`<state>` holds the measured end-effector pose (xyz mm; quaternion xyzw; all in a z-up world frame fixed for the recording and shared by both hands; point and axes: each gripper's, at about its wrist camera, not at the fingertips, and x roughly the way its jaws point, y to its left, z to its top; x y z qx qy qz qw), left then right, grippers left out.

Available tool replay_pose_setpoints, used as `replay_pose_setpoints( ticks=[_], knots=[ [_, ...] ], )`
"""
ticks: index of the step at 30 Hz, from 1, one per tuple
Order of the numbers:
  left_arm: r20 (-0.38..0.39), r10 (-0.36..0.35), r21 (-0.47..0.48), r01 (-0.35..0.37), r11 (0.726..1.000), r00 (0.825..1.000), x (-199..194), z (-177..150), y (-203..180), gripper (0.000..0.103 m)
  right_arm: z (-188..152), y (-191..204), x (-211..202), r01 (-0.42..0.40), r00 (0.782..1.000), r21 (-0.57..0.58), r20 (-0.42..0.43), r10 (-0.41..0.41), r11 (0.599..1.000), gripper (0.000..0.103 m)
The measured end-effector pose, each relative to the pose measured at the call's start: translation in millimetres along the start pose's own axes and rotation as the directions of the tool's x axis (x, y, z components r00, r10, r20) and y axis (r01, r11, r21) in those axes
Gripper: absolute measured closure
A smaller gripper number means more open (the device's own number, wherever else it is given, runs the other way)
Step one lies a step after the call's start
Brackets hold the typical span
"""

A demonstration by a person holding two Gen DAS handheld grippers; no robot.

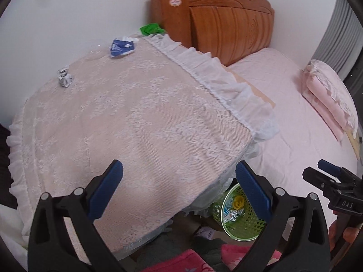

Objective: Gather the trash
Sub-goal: 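Move both tools back over the bed, then grasp the crumpled paper with the left tool while the right tool approaches the blue mask packet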

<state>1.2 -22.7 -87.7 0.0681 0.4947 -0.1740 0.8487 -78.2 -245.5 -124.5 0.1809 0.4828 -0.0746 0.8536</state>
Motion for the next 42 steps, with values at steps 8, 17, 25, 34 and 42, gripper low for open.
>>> replay_pose_setpoints(
  ticks=[8,17,25,34,42],
  knots=[
    [0.010,0.172,-0.177,-0.167,0.970,0.985,29,46,115,0.008,26,77,49,-0.076,0.995,-0.118,-0.070,0.068,0.990,0.002],
    [0.006,0.327,-0.329,-0.307,0.893,0.945,105,139,254,0.008,91,178,123,-0.138,0.988,-0.208,-0.092,0.121,0.968,0.002],
    [-0.077,0.373,-0.363,-0.375,0.853,0.925,187,189,318,0.008,140,237,172,-0.169,0.984,-0.237,-0.098,0.149,0.957,0.002],
    [-0.095,0.362,-0.384,-0.369,0.846,0.927,217,199,335,0.032,152,256,191,-0.176,0.982,-0.282,-0.120,0.147,0.943,0.003],
    [-0.066,0.291,-0.385,-0.293,0.875,0.955,191,202,329,0.056,173,270,208,-0.174,0.983,-0.368,-0.114,0.142,0.913,0.002]
  ],
)
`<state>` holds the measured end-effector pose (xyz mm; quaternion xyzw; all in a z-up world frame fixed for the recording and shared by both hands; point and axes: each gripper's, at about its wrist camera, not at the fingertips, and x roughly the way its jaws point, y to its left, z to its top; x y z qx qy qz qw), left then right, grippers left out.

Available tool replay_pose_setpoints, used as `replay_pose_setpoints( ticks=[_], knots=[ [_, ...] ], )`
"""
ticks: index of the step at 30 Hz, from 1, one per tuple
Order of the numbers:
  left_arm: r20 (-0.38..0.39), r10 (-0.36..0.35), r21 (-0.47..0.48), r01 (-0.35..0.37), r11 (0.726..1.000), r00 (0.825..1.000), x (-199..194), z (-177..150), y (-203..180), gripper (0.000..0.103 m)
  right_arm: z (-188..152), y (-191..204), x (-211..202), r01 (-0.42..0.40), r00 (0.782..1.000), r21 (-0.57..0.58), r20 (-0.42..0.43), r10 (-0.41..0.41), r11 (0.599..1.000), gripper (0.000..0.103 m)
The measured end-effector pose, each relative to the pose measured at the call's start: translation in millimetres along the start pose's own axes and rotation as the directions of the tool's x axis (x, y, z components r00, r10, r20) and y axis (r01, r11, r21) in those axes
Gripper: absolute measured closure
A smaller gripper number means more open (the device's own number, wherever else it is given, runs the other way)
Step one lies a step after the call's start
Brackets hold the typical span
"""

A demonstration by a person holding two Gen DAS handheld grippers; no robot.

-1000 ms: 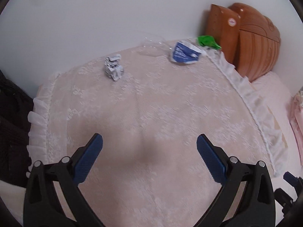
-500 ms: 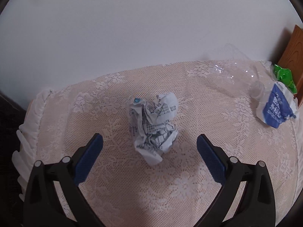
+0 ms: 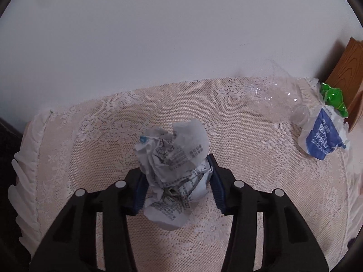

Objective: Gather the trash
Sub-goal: 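Grasp the crumpled paper with the left tool while the right tool approaches the blue mask packet, then grasp the blue-and-white mask packet with the right tool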

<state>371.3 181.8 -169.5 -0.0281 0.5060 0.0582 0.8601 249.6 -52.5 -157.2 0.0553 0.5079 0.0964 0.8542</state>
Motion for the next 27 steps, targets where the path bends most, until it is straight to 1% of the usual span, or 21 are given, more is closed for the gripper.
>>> replay_pose_setpoints(
  ticks=[2,4,5,6,8,10,13,14,17,19,21,22,24,25,27],
  knots=[
    [0.004,-0.028,-0.005,0.028,1.000,1.000,-13,-3,4,0.056,17,2,8,0.024,1.000,-0.038,0.012,-0.024,0.999,0.002],
    [0.007,-0.059,-0.012,0.059,0.998,0.998,-26,-7,6,0.056,41,3,21,0.045,0.999,-0.075,0.034,-0.043,0.996,0.002],
    [0.010,-0.073,-0.020,0.073,0.997,0.997,-33,-11,7,0.056,59,4,32,0.062,0.997,-0.098,0.046,-0.057,0.993,0.002],
    [0.013,-0.084,-0.029,0.085,0.996,0.996,-39,-17,11,0.056,67,5,36,0.070,0.996,-0.110,0.054,-0.065,0.991,0.002],
    [0.011,-0.101,-0.035,0.102,0.994,0.995,-46,-25,13,0.056,95,9,53,0.112,0.992,-0.162,0.078,-0.101,0.980,0.002],
    [0.006,-0.114,-0.027,0.114,0.993,0.993,-53,-38,11,0.056,112,13,67,0.132,0.990,-0.200,0.082,-0.118,0.971,0.002],
    [-0.006,-0.122,-0.021,0.121,0.992,0.993,-55,-48,12,0.056,134,17,97,0.152,0.988,-0.245,0.063,-0.141,0.957,0.003],
    [-0.012,-0.121,-0.021,0.121,0.992,0.993,-55,-51,12,0.056,139,16,110,0.154,0.988,-0.248,0.041,-0.148,0.957,0.003],
    [-0.050,-0.141,-0.030,0.140,0.990,0.989,-50,-53,17,0.056,145,12,131,0.141,0.989,-0.231,-0.004,-0.145,0.963,0.003],
    [-0.065,-0.159,-0.040,0.157,0.987,0.985,-48,-59,21,0.056,145,9,136,0.139,0.989,-0.217,-0.017,-0.146,0.966,0.003],
    [-0.065,-0.153,-0.039,0.151,0.988,0.986,-49,-62,20,0.056,147,4,138,0.124,0.991,-0.194,-0.029,-0.132,0.973,0.014],
    [-0.065,-0.153,-0.036,0.151,0.988,0.986,-50,-63,20,0.056,148,3,138,0.107,0.993,-0.182,-0.035,-0.115,0.977,0.025],
    [-0.063,-0.154,-0.027,0.153,0.988,0.986,-55,-66,18,0.056,147,-1,136,0.089,0.994,-0.163,-0.053,-0.098,0.983,0.040],
    [-0.061,-0.154,-0.022,0.153,0.988,0.986,-58,-68,18,0.056,146,0,135,0.085,0.994,-0.165,-0.058,-0.096,0.983,0.055],
    [-0.058,-0.155,-0.008,0.155,0.988,0.986,-66,-71,15,0.056,141,-1,127,0.069,0.995,-0.166,-0.054,-0.079,0.984,0.056]
  ],
)
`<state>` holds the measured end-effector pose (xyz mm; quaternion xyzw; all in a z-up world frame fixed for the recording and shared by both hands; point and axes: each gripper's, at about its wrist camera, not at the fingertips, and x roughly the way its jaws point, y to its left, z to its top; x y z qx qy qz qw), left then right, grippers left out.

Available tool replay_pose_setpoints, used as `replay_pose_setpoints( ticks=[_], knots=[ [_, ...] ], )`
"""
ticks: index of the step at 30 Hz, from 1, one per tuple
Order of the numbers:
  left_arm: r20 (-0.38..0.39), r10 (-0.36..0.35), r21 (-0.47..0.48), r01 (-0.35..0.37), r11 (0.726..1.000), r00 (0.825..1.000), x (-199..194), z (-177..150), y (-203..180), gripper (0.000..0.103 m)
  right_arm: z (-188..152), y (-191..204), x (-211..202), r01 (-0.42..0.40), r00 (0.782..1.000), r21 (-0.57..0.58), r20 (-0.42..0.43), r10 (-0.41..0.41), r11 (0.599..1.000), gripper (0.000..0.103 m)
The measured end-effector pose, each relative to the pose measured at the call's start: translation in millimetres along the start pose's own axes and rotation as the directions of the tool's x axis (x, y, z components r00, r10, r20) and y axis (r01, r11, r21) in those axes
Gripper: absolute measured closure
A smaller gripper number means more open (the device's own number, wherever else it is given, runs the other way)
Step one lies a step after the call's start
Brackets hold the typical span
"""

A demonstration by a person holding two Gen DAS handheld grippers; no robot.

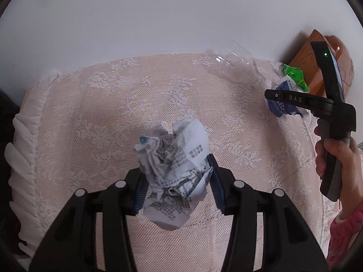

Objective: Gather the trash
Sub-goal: 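Grasp the blue-and-white mask packet with the right tool, then carry the mask packet and crumpled paper toward the green wastebasket with both tools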

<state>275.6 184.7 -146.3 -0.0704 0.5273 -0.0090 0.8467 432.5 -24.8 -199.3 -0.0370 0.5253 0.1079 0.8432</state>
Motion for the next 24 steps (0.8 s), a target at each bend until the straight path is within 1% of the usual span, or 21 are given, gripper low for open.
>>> replay_pose_setpoints(
  ticks=[2,4,6,7,9,12,13,14,15,16,18,20,22,24],
  knots=[
    [-0.006,0.001,0.016,0.000,1.000,1.000,-6,-6,-5,0.056,-9,-1,-12,-0.010,1.000,-0.001,0.014,0.010,1.000,0.056],
    [-0.015,-0.009,0.023,0.009,1.000,1.000,-13,-14,-8,0.056,-28,-4,-34,-0.030,0.999,0.019,0.036,0.029,0.999,0.056],
    [-0.021,-0.020,0.038,0.021,0.999,1.000,-21,-25,-14,0.056,-52,-8,-62,-0.071,0.995,0.051,0.067,0.067,0.996,0.056],
    [-0.021,-0.025,0.049,0.026,0.998,0.999,-27,-31,-18,0.056,-59,-12,-68,-0.082,0.994,0.061,0.077,0.078,0.995,0.056],
    [-0.022,-0.032,0.086,0.034,0.996,0.999,-39,-44,-27,0.056,-93,-16,-99,-0.117,0.989,0.096,0.105,0.107,0.988,0.056],
    [-0.020,-0.033,0.175,0.036,0.984,0.999,-60,-68,-45,0.056,-132,-19,-131,-0.136,0.985,0.129,0.125,0.120,0.982,0.056],
    [-0.019,-0.037,0.202,0.040,0.979,0.999,-67,-77,-51,0.056,-151,-20,-145,-0.139,0.985,0.147,0.126,0.121,0.979,0.056],
    [-0.021,-0.044,0.226,0.048,0.973,0.999,-74,-86,-57,0.056,-157,-18,-153,-0.137,0.985,0.162,0.124,0.117,0.977,0.056],
    [-0.027,-0.050,0.245,0.055,0.968,0.998,-81,-95,-64,0.056,-184,-22,-169,-0.126,0.988,0.195,0.117,0.105,0.973,0.056],
    [-0.033,-0.052,0.260,0.059,0.964,0.998,-87,-105,-70,0.056,-194,-20,-181,-0.122,0.989,0.210,0.113,0.100,0.970,0.056],
    [-0.045,-0.056,0.286,0.066,0.956,0.997,-97,-124,-85,0.056,-231,-19,-200,-0.105,0.992,0.253,0.100,0.082,0.962,0.056],
    [-0.059,-0.061,0.299,0.076,0.951,0.996,-104,-144,-99,0.056,-253,-20,-212,-0.100,0.993,0.270,0.086,0.080,0.958,0.055],
    [-0.082,-0.072,0.306,0.094,0.947,0.994,-108,-160,-113,0.056,-288,-23,-229,-0.094,0.995,0.292,0.062,0.079,0.952,0.054],
    [-0.107,-0.093,0.317,0.123,0.941,0.990,-112,-175,-126,0.056,-315,-25,-244,-0.083,0.996,0.303,0.056,0.069,0.949,0.054]
  ],
)
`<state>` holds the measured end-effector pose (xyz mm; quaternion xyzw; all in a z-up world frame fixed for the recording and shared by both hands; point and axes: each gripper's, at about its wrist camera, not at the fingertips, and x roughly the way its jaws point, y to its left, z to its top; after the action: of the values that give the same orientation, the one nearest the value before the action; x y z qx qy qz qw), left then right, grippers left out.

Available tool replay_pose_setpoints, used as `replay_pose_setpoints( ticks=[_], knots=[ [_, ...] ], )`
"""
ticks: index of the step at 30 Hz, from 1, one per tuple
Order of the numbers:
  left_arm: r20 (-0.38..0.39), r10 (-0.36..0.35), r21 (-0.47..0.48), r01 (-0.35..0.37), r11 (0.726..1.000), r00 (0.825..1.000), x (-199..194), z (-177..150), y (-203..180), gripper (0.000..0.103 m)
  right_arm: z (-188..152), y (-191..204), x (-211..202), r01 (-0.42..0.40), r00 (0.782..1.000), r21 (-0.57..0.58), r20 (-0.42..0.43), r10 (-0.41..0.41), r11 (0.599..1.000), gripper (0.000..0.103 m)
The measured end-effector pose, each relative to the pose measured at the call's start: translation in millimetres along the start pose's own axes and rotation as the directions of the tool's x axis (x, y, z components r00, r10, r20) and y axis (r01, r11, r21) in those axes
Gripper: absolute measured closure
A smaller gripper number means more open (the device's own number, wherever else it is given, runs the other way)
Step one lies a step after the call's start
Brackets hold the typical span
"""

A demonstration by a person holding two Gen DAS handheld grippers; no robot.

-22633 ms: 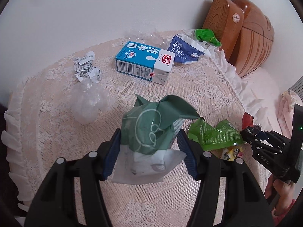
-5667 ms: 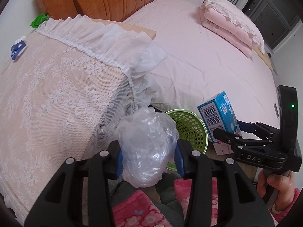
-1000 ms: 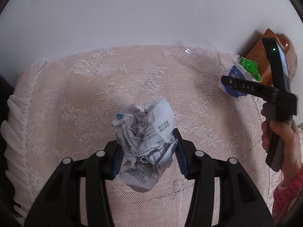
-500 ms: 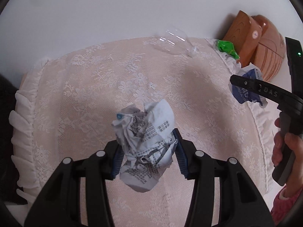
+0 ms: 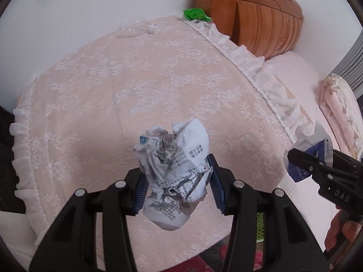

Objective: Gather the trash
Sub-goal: 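Carry the mask packet and crumpled paper toward the green wastebasket with both tools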

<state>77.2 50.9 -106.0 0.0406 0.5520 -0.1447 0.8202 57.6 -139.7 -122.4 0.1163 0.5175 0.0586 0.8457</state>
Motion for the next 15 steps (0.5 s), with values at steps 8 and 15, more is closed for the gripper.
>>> replay_pose_setpoints(
  ticks=[8,15],
  knots=[
    [0.006,-0.035,0.125,0.034,0.992,0.999,-10,-22,-66,0.056,-57,-38,-30,0.022,0.999,0.098,0.027,-0.024,0.995,0.054],
    [0.007,-0.057,0.214,0.054,0.975,0.998,-13,-31,-108,0.056,-80,-69,-46,0.030,0.997,0.159,0.061,-0.041,0.987,0.053]
  ],
)
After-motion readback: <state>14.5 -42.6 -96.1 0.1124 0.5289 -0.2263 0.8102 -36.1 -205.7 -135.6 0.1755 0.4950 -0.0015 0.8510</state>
